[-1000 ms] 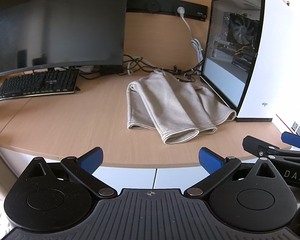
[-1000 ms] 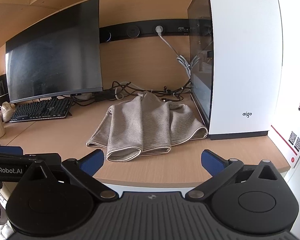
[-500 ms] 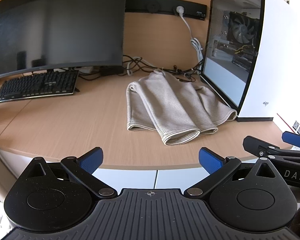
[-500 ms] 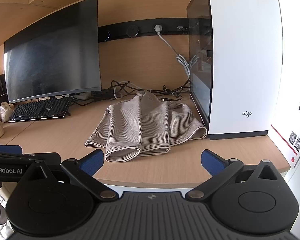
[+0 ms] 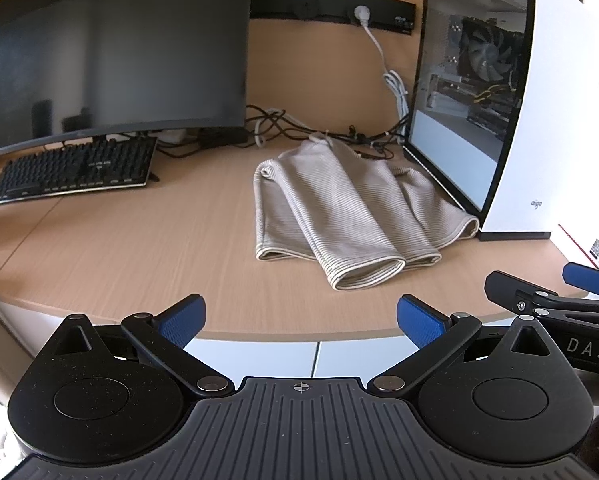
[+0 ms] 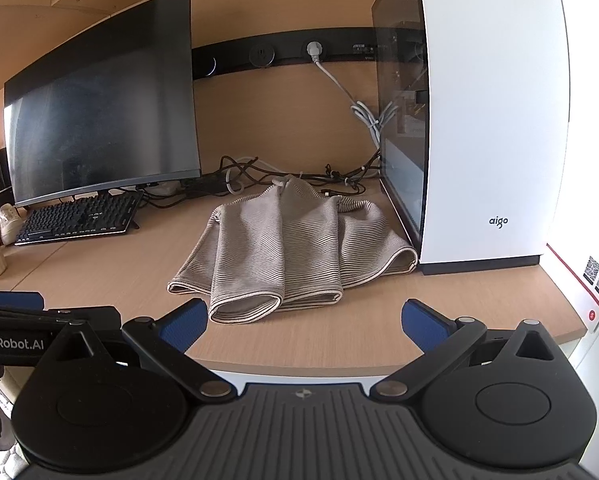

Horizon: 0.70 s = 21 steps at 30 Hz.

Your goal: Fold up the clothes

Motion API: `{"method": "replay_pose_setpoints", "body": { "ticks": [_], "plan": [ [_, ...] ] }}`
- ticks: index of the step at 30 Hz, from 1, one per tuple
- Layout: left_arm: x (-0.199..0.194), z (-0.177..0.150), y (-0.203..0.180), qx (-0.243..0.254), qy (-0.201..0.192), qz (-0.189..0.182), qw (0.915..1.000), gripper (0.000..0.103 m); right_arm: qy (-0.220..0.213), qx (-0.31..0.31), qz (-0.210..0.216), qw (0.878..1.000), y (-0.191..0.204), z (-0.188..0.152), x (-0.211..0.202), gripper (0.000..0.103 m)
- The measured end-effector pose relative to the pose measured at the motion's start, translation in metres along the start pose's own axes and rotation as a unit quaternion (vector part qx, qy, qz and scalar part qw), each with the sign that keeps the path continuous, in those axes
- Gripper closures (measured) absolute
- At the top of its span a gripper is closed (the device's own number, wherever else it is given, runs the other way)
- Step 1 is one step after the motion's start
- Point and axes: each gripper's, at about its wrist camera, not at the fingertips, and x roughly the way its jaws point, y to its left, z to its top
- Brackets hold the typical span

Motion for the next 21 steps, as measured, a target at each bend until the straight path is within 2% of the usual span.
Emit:
{"method": "replay_pose_setpoints", "body": {
  "ticks": [21],
  "plan": [
    [0.026,0.008,0.004,-0.003,0.019,-0.005,0.9998,0.000,0.016,-0.002,-0.007,1.000,0.002,0.004,0.022,0.000]
  ]
}}
